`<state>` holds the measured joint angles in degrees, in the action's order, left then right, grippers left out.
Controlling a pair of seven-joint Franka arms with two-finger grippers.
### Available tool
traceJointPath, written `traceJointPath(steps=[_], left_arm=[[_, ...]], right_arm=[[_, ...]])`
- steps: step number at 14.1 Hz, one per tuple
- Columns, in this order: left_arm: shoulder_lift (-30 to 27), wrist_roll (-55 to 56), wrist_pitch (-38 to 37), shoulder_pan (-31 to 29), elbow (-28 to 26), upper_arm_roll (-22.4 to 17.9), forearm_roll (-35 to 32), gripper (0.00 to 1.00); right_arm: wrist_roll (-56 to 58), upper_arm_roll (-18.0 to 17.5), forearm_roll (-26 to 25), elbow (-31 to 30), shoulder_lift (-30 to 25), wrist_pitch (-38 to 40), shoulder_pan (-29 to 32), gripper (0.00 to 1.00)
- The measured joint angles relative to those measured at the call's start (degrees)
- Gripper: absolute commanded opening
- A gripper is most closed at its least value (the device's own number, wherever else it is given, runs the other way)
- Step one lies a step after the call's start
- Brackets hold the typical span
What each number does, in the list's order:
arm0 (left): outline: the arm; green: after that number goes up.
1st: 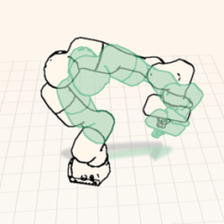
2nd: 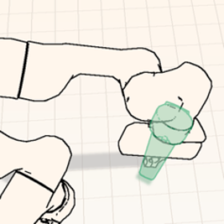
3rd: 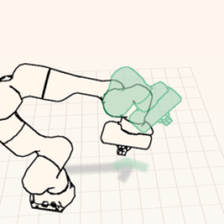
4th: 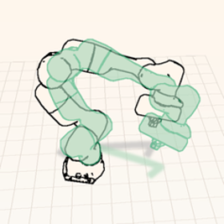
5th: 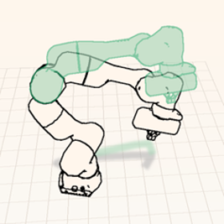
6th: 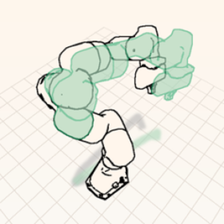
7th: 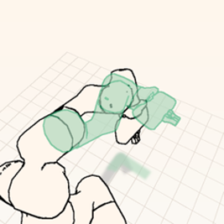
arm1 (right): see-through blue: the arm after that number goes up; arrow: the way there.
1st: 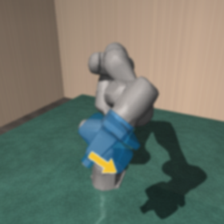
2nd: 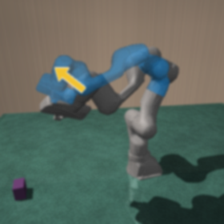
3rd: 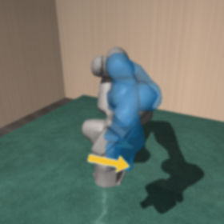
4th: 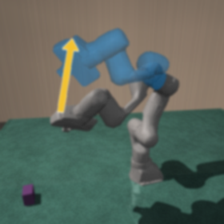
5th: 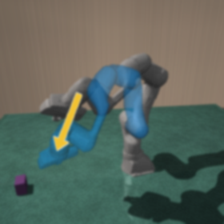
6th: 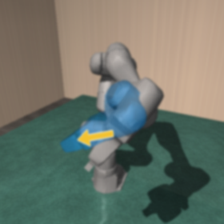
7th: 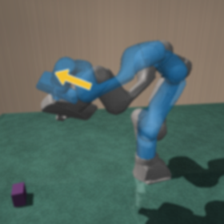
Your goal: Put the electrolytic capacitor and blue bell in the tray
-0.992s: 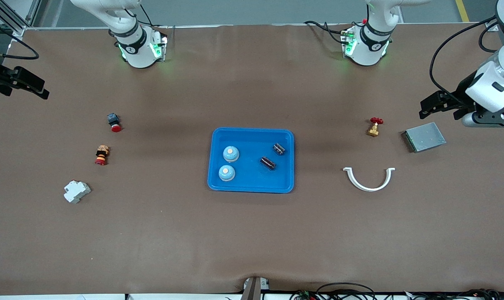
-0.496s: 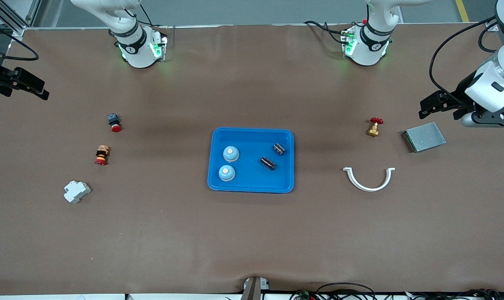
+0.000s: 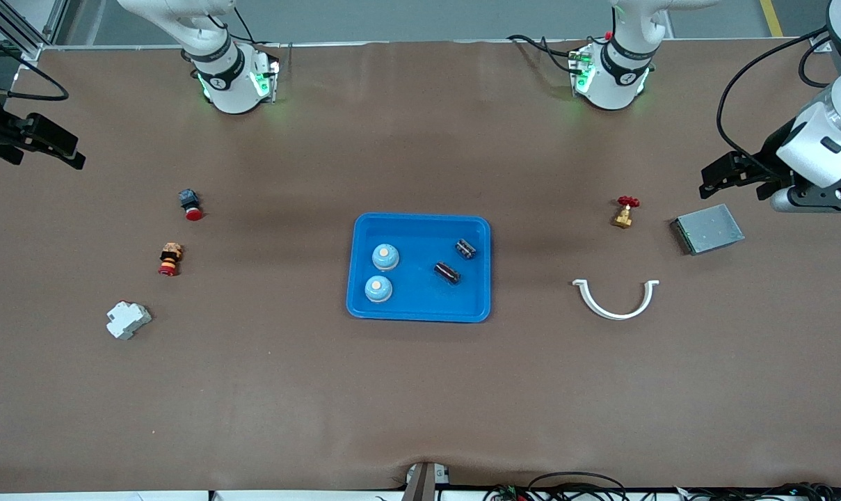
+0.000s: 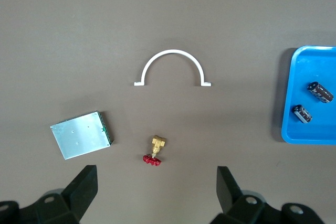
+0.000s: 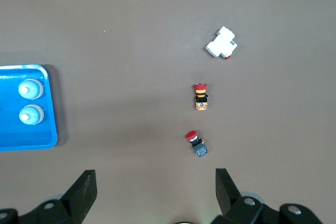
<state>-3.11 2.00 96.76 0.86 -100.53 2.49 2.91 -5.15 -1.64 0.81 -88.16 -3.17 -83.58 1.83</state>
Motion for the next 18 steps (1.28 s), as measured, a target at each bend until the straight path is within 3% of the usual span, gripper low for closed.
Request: traceJointPath(steps=[8, 18], left_arm=[[-0.1, -0.3, 0.0, 0.4, 4.8, 2.1, -3.9, 1.0], [-0.1, 0.2, -0.2, 0.2, 5.1, 2.1, -3.9, 1.0]], right_arm=[[2.4, -0.3, 0.0, 0.0, 0.4, -1.2, -0.5, 1.0], [2.5, -0.3, 0.0, 0.0, 0.7, -1.2, -0.5, 1.0]])
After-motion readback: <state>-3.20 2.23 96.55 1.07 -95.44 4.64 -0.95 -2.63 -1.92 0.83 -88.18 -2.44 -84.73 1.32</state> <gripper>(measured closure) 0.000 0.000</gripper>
